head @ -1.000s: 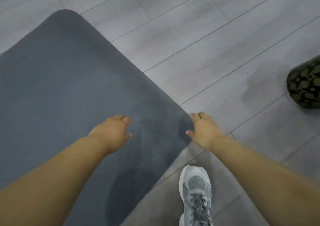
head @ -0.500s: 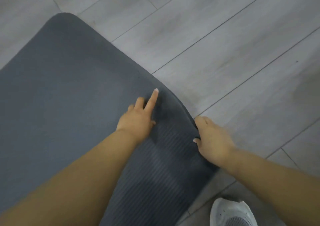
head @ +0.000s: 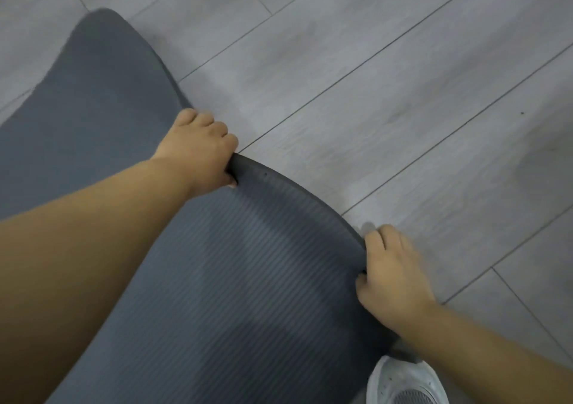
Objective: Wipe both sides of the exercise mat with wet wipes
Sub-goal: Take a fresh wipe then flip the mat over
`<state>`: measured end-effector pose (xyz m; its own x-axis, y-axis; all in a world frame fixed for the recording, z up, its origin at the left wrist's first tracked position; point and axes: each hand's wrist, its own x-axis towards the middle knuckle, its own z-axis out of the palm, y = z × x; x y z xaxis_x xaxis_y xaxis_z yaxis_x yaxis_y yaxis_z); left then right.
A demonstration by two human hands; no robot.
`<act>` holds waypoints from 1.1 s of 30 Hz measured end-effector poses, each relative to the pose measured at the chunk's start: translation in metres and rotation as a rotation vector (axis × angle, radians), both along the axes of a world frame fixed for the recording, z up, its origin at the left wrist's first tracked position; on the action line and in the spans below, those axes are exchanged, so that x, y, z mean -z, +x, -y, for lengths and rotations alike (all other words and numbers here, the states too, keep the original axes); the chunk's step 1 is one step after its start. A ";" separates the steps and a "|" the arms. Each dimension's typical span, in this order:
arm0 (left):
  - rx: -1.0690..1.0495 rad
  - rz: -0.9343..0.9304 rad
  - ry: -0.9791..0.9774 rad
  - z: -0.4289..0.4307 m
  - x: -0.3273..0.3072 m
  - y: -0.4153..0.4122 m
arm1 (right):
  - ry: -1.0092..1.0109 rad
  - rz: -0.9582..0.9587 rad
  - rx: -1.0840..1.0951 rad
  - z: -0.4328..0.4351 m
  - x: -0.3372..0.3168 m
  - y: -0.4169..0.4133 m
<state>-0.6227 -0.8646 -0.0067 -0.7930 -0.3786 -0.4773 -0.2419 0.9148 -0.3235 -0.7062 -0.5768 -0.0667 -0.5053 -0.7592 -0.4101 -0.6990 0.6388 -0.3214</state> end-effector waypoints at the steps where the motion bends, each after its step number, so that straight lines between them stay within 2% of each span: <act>1: 0.001 0.019 -0.024 0.001 -0.003 0.005 | 0.049 0.018 0.013 0.009 -0.004 0.001; 4: 0.061 0.040 -0.016 0.003 -0.012 0.029 | 0.023 0.078 0.040 0.039 -0.022 0.014; 7: 0.098 0.001 0.049 0.005 -0.025 0.057 | -0.057 0.044 -0.007 0.061 -0.041 0.032; 10: 0.048 0.224 0.053 0.009 -0.054 0.080 | -0.114 0.017 0.017 0.068 -0.066 0.055; 12: 0.036 0.291 0.101 0.011 -0.077 0.102 | -0.093 0.035 0.003 0.067 -0.086 0.068; 13: 0.014 0.262 0.119 0.012 -0.092 0.117 | -0.111 0.046 0.008 0.065 -0.098 0.072; 17: -0.011 -0.100 0.191 0.015 -0.162 0.173 | -0.241 0.069 0.091 0.057 -0.174 0.080; 20: -0.042 -0.166 0.162 0.015 -0.232 0.197 | -0.309 0.044 0.076 0.058 -0.250 0.088; 23: -0.070 -0.245 0.132 0.017 -0.327 0.207 | -0.275 0.033 0.026 0.063 -0.345 0.090; 25: -0.111 -0.290 0.118 0.016 -0.370 0.201 | -0.276 0.002 0.011 0.068 -0.388 0.085; 28: -0.198 -0.253 0.083 0.031 -0.464 0.191 | -0.307 -0.047 0.026 0.084 -0.488 0.071; 33: -0.215 -0.624 -0.025 0.043 -0.615 0.175 | -0.349 -0.144 0.079 0.108 -0.661 0.045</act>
<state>-0.4476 -0.9080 0.6080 -0.8234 -0.5644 0.0585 -0.5674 0.8191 -0.0839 -0.6617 -0.6846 0.5947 -0.6014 -0.7971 -0.0543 -0.7058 0.5619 -0.4314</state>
